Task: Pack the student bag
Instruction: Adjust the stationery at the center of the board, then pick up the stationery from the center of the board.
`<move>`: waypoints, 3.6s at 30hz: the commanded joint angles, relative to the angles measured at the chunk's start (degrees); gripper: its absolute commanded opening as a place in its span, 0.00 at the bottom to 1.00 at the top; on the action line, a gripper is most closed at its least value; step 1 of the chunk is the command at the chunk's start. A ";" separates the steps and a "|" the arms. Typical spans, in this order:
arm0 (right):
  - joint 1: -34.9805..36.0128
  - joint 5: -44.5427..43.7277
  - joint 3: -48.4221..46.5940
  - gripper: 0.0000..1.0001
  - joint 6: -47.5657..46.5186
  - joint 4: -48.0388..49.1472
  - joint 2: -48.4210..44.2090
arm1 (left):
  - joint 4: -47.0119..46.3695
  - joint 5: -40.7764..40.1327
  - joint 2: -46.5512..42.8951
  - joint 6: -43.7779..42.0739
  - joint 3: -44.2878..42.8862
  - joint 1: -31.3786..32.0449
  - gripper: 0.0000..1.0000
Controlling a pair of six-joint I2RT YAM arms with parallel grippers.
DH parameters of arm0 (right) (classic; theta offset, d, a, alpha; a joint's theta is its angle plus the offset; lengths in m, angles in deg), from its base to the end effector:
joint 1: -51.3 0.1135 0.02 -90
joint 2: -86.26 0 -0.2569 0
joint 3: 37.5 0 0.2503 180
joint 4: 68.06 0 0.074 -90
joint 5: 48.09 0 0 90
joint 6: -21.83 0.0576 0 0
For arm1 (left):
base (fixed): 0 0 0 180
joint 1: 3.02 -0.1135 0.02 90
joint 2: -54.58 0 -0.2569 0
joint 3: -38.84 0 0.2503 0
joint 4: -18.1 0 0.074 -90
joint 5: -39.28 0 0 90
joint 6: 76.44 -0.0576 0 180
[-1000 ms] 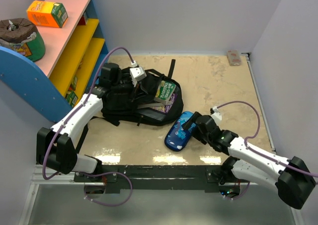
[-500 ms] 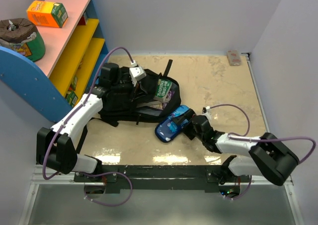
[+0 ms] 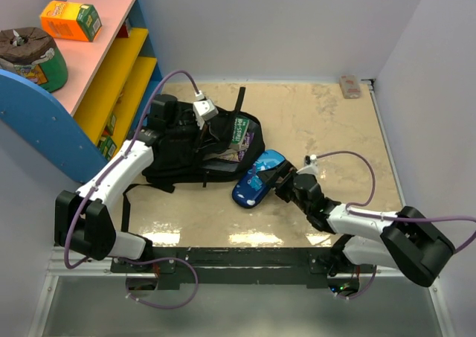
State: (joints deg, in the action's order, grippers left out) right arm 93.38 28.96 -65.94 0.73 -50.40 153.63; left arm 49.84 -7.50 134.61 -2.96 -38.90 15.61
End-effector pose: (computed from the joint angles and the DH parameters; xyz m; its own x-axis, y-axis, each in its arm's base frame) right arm 0.1847 0.1493 0.1461 -0.5617 0.7179 -0.4113 0.0719 0.5376 0.8401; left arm 0.2923 -0.1402 0.2916 -0.2893 0.3162 -0.9035 0.8896 0.4374 -0.1318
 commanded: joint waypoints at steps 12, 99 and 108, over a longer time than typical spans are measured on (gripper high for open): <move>8.01 -4.36 -12.33 0.99 -22.42 7.58 1.35 | -2.40 6.26 0.30 1.31 -3.36 0.88 0.00; -5.70 15.84 -11.10 0.24 -16.69 -5.16 15.79 | -0.12 4.68 1.01 -0.71 -3.54 2.72 0.00; -13.60 23.40 -19.44 0.00 -14.50 -12.54 2.50 | -0.03 4.24 -0.04 -0.71 -2.83 2.81 0.00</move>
State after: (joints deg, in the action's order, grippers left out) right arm 84.18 47.80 -79.36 -15.07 -60.80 159.82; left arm 51.15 -7.81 136.97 -3.57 -39.29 17.28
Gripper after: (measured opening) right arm 0.329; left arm 0.021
